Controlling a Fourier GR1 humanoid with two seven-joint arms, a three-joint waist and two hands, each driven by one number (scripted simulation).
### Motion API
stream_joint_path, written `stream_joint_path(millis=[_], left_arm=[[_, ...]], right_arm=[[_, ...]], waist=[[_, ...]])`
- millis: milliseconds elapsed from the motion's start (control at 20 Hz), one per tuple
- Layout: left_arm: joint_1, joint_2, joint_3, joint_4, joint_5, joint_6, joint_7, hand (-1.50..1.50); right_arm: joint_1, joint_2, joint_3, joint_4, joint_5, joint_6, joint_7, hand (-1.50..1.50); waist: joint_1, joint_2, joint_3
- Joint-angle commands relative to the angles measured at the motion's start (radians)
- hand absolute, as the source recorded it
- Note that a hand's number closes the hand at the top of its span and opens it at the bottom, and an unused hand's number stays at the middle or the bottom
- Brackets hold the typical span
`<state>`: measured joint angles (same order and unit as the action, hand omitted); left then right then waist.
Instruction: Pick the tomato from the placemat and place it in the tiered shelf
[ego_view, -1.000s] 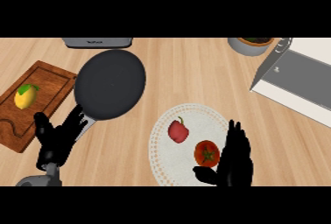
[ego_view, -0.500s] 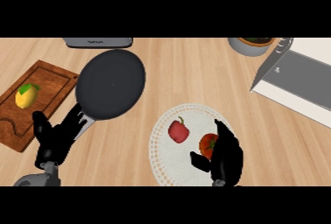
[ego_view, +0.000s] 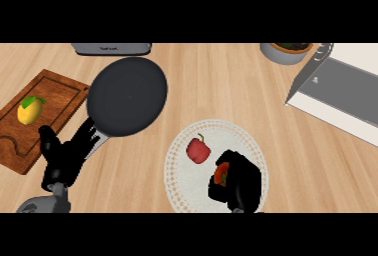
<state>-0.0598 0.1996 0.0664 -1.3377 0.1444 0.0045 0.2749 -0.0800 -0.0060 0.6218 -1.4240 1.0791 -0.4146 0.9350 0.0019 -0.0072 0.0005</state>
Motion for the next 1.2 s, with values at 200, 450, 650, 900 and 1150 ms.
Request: stream_joint_path(millis=[200, 450, 650, 900, 1150], left_arm=[[0.017, 0.012, 0.025, -0.015, 0.019, -0.031, 0.012, 0.0], [0.026, 0.004, 0.012, -0.031, -0.011, -0.007, 0.049, 0.0], [0.026, -0.029, -0.003, -0.022, -0.029, 0.024, 0.035, 0.0], [0.041, -0.002, 0.013, -0.011, -0.009, -0.025, 0.007, 0.0], [0.013, 0.003, 0.016, -0.032, -0.014, -0.012, 0.045, 0.0]], right_arm=[[-0.07, -0.13, -0.186, -0.064, -0.291, 0.173, -0.175, 1.5], [-0.088, -0.23, -0.316, -0.183, -0.4, 0.32, -0.209, 1.5], [-0.118, -0.254, -0.312, -0.443, -0.314, 0.352, -0.044, 1.5], [-0.274, -0.34, -0.436, -0.61, -0.261, 0.463, 0.098, 1.5], [-0.354, -0.359, -0.505, -0.8, -0.26, 0.642, 0.3, 1.5]], waist=[[0.0, 0.008, 0.0], [-0.004, 0.006, 0.0], [-0.016, 0.001, -0.002], [-0.012, 0.001, -0.002], [-0.009, 0.002, -0.002]])
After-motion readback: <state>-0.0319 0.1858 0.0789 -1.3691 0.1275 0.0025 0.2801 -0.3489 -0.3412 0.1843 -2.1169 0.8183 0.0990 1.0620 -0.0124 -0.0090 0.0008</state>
